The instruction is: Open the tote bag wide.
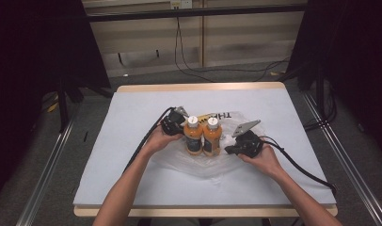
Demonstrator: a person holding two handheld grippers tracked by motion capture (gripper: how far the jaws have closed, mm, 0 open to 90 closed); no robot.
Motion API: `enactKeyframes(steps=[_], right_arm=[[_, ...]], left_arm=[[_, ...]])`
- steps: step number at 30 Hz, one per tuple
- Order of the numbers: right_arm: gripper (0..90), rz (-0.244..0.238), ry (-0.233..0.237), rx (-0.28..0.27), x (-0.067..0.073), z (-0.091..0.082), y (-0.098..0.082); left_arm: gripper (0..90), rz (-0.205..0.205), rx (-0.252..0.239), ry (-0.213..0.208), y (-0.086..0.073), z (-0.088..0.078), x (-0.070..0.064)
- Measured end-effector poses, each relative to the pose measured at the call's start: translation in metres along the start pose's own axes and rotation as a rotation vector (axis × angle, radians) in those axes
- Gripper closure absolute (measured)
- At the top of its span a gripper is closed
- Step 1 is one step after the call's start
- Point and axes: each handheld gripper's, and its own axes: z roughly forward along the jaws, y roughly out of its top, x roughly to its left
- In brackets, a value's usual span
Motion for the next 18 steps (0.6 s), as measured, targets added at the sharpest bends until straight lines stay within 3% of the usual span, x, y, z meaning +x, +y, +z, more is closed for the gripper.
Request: enactKeyframes(steps=[3,4,6,7,10,16,17,18], right_arm=[[90.0,-0.004,0.008,0.014,0.002,0.003,-0.003],[90.0,-0.005,0.002,0.022,0.002,0.004,-0.004],[90.0,-0.005,0.004,0.027,0.003,0.003,-0.006],[90.0,-0.009,0.008,0.023,0.004,0.003,-0.007],[90.0,-0.012,0.005,0.027,0.008,-0.002,-0.011],[90.0,-0.017,0.005,0.022,0.012,-0.004,-0.015],[90.0,-0.021,0.008,0.023,0.012,-0.004,-0.016],[90.0,-0.019,-0.004,0.028,0.013,-0.005,-0.016]], left_arm=[[90.0,-0.035,-0.022,0.019,0.001,0.002,0.0],[90.0,-0.006,0.001,0.038,0.002,0.001,0.002],[90.0,-0.011,0.002,0.092,0.002,0.001,0.003],[90.0,-0.043,-0.019,0.08,0.001,0.001,0.005],[90.0,-0.072,-0.044,0.074,-0.002,0.002,0.007],[90.0,-0.076,-0.047,0.084,-0.002,0.002,0.01],[90.0,-0.052,-0.018,0.089,-0.002,0.0,0.013],[90.0,-0.096,-0.052,0.089,-0.003,0.001,0.012]])
